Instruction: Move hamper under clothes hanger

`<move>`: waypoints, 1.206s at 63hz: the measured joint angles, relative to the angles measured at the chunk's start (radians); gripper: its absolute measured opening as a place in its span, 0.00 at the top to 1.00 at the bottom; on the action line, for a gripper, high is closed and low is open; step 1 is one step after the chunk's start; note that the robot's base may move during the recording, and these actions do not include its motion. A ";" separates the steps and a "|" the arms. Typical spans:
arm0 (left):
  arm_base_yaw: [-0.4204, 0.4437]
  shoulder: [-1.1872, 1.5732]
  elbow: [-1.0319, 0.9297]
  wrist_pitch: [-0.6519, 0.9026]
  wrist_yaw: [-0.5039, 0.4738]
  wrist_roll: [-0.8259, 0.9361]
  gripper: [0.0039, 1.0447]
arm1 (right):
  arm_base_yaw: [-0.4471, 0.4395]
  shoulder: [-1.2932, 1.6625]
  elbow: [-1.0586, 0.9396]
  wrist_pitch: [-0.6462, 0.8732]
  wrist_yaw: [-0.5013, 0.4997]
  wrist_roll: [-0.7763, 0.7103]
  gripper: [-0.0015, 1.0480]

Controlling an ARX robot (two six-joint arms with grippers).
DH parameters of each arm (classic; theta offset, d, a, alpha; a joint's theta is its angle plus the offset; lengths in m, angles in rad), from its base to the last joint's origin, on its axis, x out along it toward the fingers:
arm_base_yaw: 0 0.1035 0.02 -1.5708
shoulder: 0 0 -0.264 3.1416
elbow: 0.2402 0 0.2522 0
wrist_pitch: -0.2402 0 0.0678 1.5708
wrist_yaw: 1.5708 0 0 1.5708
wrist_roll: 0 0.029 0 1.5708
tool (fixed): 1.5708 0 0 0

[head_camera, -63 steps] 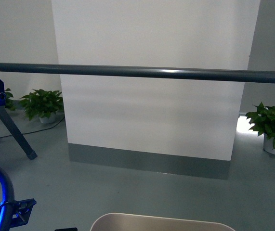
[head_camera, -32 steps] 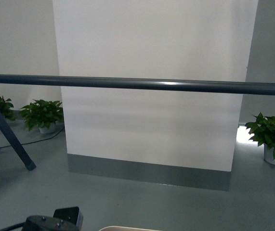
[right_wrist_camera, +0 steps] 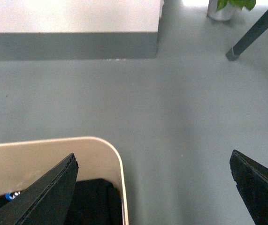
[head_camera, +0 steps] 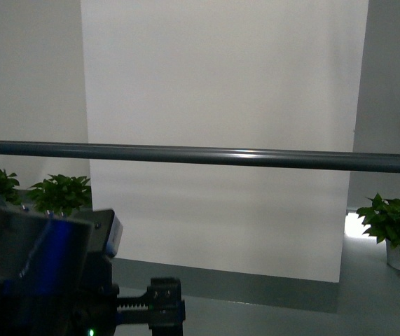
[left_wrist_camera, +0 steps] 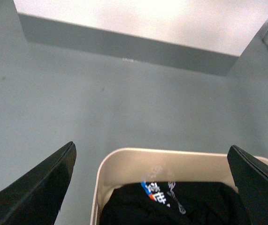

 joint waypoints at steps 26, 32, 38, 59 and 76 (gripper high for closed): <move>-0.048 -0.401 0.050 -0.159 -0.087 0.161 0.06 | 0.044 -0.581 0.000 -0.278 0.071 -0.177 0.08; -0.063 -0.491 0.050 -0.176 -0.113 0.181 0.06 | 0.079 -0.708 0.000 -0.313 0.126 -0.222 0.08; -0.066 -0.515 0.050 -0.176 -0.116 0.192 0.06 | 0.110 -0.800 0.000 -0.315 0.166 -0.246 0.08; -0.031 -0.586 -0.056 -0.208 -0.149 0.196 0.28 | 0.089 -0.851 0.000 -0.437 0.015 -0.204 0.16; 0.100 -0.778 -0.349 -0.121 -0.039 0.195 0.71 | 0.014 -1.008 -0.163 -0.513 -0.188 -0.108 0.58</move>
